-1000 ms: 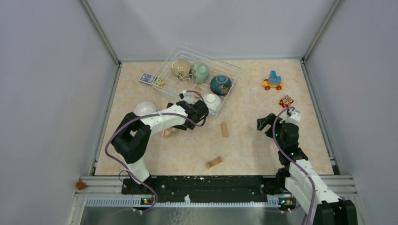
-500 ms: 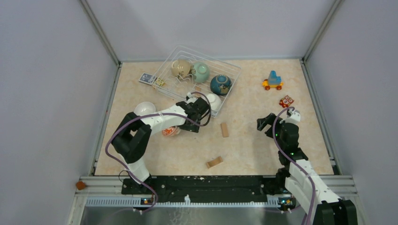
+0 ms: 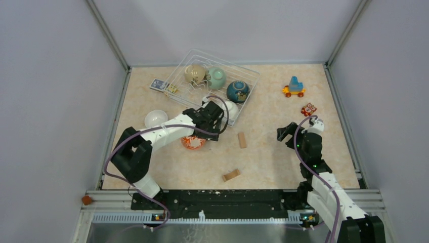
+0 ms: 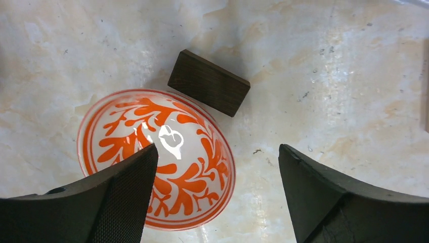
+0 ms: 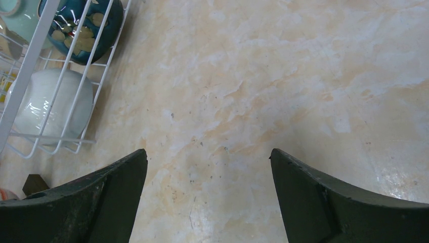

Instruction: Unload the bowls from the dish rack

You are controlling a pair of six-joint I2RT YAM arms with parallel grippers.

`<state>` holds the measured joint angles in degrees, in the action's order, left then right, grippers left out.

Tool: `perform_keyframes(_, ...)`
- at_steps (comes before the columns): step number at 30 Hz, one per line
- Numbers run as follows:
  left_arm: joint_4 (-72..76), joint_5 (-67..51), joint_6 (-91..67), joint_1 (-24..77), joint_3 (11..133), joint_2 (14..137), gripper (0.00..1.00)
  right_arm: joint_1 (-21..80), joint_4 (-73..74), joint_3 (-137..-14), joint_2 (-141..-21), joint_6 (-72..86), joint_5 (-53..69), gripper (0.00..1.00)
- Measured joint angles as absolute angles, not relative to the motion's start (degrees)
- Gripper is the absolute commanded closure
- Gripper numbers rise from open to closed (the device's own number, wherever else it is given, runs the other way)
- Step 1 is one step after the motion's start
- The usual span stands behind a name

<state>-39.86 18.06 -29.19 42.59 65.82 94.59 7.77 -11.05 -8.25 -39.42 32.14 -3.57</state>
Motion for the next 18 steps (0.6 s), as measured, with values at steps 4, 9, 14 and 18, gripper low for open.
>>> perform_keyframes(4,-38.98,16.25,-28.71,41.98,64.93,91.50,0.12,7.77,-11.05,-8.25,-39.42,32.14,-3.57,0.09)
perform_keyframes(9,-38.48,15.27,-28.62,40.91,63.68,85.78,0.22,7.77,-11.05,-8.25,-39.42,32.14,-3.57,0.09)
perform_keyframes(14,-38.33,16.58,-30.09,39.16,61.63,79.55,0.32,7.77,-11.03,-8.25,-39.42,32.14,-3.57,0.09)
perform_keyframes(18,-38.06,17.15,-31.35,36.47,59.00,75.94,0.33,7.77,-11.03,-8.25,-39.42,32.14,-3.57,0.09)
